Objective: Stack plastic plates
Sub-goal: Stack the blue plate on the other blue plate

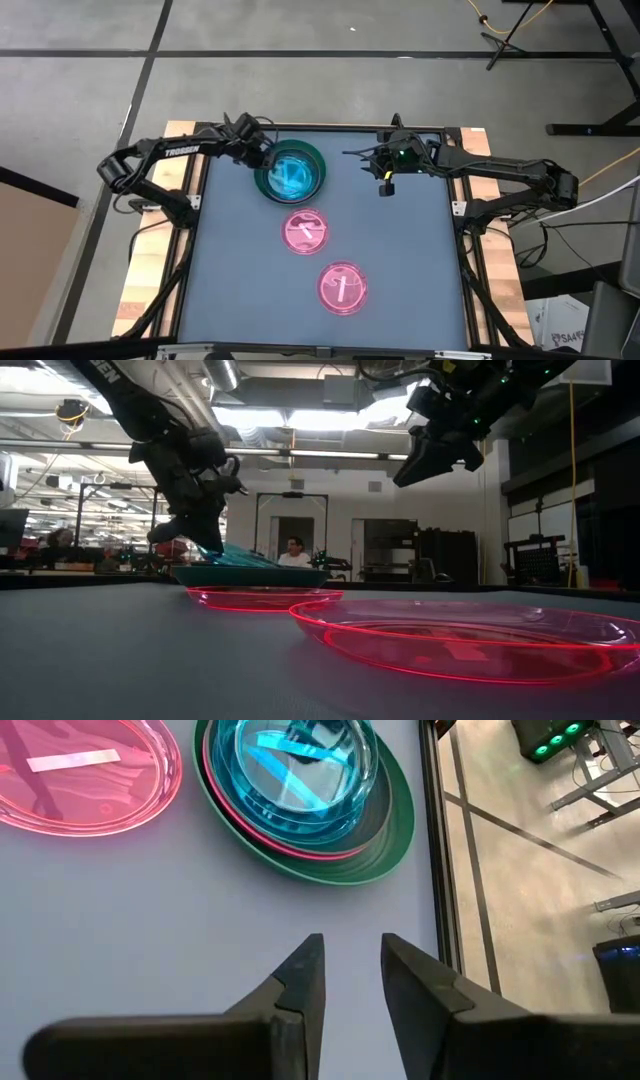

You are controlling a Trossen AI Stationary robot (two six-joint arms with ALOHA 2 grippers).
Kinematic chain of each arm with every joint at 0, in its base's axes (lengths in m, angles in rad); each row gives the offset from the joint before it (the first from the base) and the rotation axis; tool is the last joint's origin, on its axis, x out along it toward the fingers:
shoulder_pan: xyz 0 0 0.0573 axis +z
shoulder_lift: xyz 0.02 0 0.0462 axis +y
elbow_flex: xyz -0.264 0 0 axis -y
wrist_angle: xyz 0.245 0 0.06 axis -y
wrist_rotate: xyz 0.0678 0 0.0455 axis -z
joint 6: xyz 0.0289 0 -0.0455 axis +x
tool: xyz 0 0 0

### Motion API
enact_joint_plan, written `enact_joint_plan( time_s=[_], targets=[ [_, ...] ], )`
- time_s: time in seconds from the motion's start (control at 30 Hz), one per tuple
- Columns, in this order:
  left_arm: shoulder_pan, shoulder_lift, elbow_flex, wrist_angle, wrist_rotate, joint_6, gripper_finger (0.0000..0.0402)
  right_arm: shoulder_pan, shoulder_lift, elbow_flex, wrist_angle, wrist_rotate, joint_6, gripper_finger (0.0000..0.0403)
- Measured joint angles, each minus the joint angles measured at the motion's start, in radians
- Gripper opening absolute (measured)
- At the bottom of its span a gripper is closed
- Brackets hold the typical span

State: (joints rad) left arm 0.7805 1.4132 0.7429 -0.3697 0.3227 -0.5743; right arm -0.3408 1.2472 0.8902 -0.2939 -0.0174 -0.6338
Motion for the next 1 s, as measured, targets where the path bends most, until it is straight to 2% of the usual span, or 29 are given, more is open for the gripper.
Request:
enact_joint_plan(
  time_s=[0.23,0.8,1.0],
  targets=[
    [-0.070,0.000,0.000,0.052,-0.109,-0.023,0.0042,0.000,0.000,0.000,0.000,0.000,0.000,0.0092],
    [-0.133,0.000,0.000,0.069,-0.161,-0.021,0.0139,0.000,0.000,0.000,-0.001,0.000,0.000,0.0092],
    [-0.140,0.000,0.000,0.067,-0.209,-0.019,0.0158,0.000,0.000,0.000,-0.001,0.000,0.000,0.0092]
  ],
)
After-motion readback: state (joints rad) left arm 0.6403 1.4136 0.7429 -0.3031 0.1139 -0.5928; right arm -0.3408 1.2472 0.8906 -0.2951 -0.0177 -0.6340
